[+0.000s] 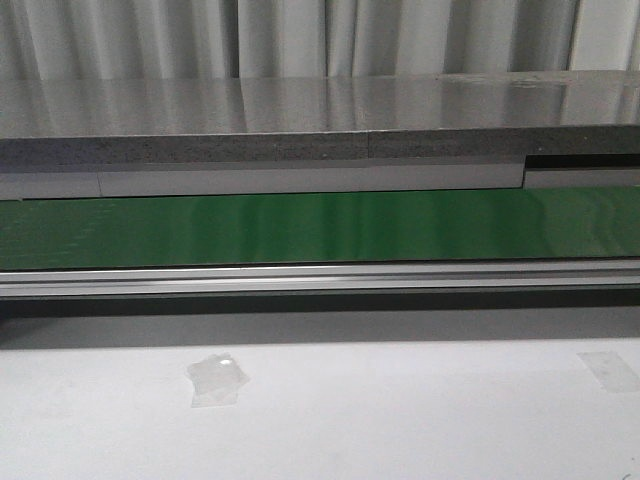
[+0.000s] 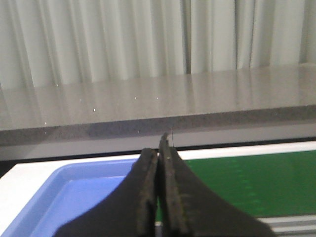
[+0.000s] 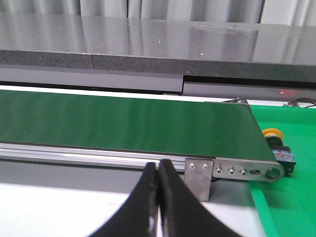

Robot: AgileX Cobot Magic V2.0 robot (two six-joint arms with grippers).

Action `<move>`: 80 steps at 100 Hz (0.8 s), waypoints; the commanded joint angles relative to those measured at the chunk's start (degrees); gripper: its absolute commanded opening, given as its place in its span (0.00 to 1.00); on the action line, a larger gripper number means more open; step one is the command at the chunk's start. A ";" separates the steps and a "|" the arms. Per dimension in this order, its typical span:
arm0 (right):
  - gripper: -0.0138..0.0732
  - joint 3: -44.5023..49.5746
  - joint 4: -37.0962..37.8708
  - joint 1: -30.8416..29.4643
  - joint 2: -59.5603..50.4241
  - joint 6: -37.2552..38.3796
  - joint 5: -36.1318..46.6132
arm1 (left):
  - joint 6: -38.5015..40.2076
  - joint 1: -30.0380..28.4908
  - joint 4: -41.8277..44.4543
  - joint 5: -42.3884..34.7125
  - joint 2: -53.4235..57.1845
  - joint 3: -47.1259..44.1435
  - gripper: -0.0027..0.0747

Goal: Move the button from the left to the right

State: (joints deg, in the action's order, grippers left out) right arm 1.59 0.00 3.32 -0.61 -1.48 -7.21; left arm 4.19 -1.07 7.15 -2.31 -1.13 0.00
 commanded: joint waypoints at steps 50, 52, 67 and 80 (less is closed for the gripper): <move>0.08 -0.89 0.70 -0.02 -1.08 -0.01 5.17 | 1.62 2.69 1.03 -2.29 3.33 -2.55 0.01; 0.08 -0.89 0.70 -0.02 -1.08 -0.01 5.17 | 1.62 2.77 1.03 -2.29 3.33 -2.55 0.01; 0.08 -0.89 0.70 -0.02 -1.08 -0.01 5.17 | 1.62 2.89 1.03 -2.29 3.33 -2.55 0.01; 0.08 -0.89 0.70 -0.02 -1.08 -0.01 5.17 | 1.62 2.89 1.03 -2.29 3.33 -2.55 0.01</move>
State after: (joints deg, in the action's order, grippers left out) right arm 1.59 0.00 3.32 -0.61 -1.48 -7.21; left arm 5.18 1.46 8.24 -0.43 0.23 0.00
